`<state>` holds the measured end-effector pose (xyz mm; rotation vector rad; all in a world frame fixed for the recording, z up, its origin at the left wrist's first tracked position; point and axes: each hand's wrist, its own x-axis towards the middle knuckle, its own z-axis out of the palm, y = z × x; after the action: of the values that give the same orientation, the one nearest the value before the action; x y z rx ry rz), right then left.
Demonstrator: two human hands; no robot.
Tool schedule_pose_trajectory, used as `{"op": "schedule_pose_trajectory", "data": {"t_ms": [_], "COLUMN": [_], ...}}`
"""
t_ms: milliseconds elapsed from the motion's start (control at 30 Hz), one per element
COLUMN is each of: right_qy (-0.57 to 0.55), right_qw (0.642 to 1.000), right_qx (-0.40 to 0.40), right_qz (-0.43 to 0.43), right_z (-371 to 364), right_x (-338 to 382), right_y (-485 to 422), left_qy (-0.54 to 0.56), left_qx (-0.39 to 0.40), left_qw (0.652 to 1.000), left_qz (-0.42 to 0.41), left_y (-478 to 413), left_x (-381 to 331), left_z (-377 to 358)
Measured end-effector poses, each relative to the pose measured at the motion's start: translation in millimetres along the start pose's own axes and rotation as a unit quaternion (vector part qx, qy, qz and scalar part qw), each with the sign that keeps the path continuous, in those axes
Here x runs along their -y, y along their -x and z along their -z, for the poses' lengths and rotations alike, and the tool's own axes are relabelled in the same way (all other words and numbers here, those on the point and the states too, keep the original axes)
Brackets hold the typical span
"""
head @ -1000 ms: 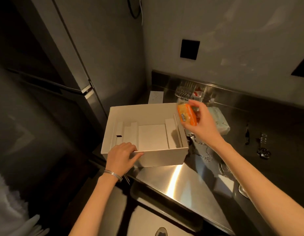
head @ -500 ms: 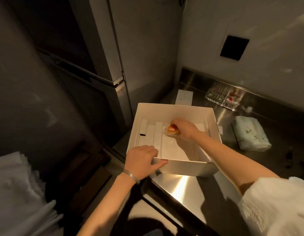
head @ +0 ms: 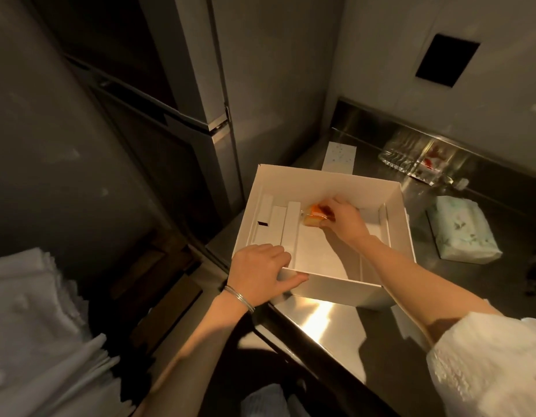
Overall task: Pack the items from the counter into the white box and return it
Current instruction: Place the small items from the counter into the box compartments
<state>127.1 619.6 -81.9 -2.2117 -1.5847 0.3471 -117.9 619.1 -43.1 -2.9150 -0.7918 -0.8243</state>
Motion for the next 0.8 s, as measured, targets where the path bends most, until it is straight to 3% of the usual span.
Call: {"op": "schedule_pose_trajectory", "data": {"t_ms": [400, 533, 667, 800], "right_qy": [0.055, 0.007, -0.047, -0.091], "right_qw": [0.998, 0.998, 0.994, 0.992], "right_qx": [-0.004, 0.061, 0.076, 0.071], "right_qz": [-0.024, 0.021, 0.071, 0.046], "right_z": [-11.0, 20.7, 72.0, 119.7], "right_x": [11.5, 22.4, 27.9, 18.6], "right_y": [-3.4, 7.5, 53.2, 123.9], "left_qy": [0.015, 0.002, -0.005, 0.001], "left_qx": [0.041, 0.071, 0.068, 0.057], "left_qw": [0.999, 0.997, 0.998, 0.998], "left_qz": [0.011, 0.015, 0.008, 0.004], "left_y": [3.4, 0.2, 1.2, 1.6], "left_x": [1.6, 0.6, 0.6, -0.4], "left_z": [1.8, 4.2, 4.4, 7.6]}}
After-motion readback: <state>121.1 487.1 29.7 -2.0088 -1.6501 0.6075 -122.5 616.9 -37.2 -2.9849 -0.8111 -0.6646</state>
